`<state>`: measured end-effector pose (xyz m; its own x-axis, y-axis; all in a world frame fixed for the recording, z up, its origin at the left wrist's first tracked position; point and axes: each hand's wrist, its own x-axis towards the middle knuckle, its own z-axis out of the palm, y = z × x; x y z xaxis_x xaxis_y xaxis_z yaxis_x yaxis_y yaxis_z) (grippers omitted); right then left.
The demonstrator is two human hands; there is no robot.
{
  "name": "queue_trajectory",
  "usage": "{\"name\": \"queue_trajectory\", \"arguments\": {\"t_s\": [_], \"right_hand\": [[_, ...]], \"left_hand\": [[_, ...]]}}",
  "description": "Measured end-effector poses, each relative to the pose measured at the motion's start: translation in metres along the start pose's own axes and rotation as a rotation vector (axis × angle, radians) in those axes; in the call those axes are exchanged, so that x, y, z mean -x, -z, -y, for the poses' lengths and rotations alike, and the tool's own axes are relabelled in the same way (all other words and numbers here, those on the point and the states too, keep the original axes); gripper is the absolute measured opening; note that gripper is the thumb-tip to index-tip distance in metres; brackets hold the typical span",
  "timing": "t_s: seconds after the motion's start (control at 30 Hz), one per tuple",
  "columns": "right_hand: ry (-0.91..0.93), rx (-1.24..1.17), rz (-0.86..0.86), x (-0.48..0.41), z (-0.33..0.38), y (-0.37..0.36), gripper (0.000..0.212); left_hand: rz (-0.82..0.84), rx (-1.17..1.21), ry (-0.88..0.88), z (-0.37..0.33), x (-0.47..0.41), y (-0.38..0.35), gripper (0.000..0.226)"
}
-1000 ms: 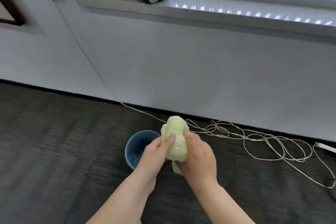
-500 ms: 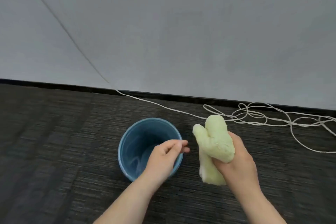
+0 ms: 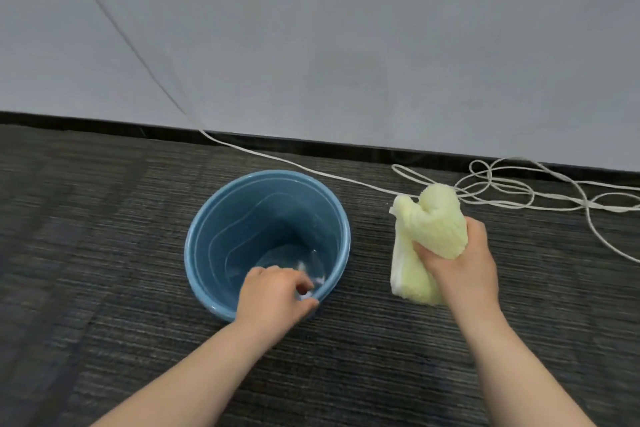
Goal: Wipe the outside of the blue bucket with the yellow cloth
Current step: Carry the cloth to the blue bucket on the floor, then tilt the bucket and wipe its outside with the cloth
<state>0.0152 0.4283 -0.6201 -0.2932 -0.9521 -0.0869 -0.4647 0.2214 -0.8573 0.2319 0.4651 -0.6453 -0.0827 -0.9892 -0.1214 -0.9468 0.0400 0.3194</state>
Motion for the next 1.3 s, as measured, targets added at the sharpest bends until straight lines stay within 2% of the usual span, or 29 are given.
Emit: {"name": "queue_trajectory", "arguments": {"t_s": [0.07,0.13,0.23,0.33,0.53,0.73,0.87,1.03,1.1,1.17,1.23,1.3], "right_hand": [[0.03,-0.009,-0.005,-0.002,-0.002,-0.002,0.041],[0.028,-0.017,0.019,-0.002,-0.007,-0.004,0.041],[0.018,-0.034,0.018,-0.002,-0.012,-0.004,0.043],[0.026,-0.025,0.029,-0.001,-0.012,-0.006,0.042],[0.052,-0.017,0.078,0.0,-0.013,-0.011,0.044],[0.09,-0.005,0.148,0.002,-0.009,-0.023,0.038],[0.099,0.002,0.225,0.004,-0.012,-0.035,0.036],[0.065,0.029,0.306,0.002,-0.011,-0.057,0.06],[0.09,0.052,0.341,0.004,-0.003,-0.074,0.062],[0.149,0.096,0.293,0.006,0.008,-0.093,0.058],[0.249,0.21,0.131,0.003,0.022,-0.115,0.057],[0.367,0.352,-0.008,0.0,0.039,-0.139,0.063]], "left_hand": [[-0.061,0.026,-0.031,0.002,0.001,-0.002,0.021],[-0.076,0.004,-0.069,0.002,-0.002,-0.007,0.024],[0.03,-0.048,-0.064,-0.001,-0.004,-0.017,0.052],[0.012,-0.098,-0.079,-0.003,-0.002,-0.024,0.036],[-0.229,0.237,0.112,0.026,-0.002,0.003,0.022],[-0.32,0.55,0.229,0.076,0.006,0.036,0.017],[-0.381,0.639,0.296,0.104,0.01,0.044,0.019],[-0.404,0.692,0.367,0.12,0.016,0.047,0.018],[-0.377,0.648,0.378,0.118,0.017,0.04,0.019],[-0.338,0.517,0.364,0.114,0.016,0.034,0.018],[-0.311,0.394,0.316,0.11,0.015,0.03,0.032],[-0.315,0.349,0.279,0.108,0.014,0.028,0.035]]}}
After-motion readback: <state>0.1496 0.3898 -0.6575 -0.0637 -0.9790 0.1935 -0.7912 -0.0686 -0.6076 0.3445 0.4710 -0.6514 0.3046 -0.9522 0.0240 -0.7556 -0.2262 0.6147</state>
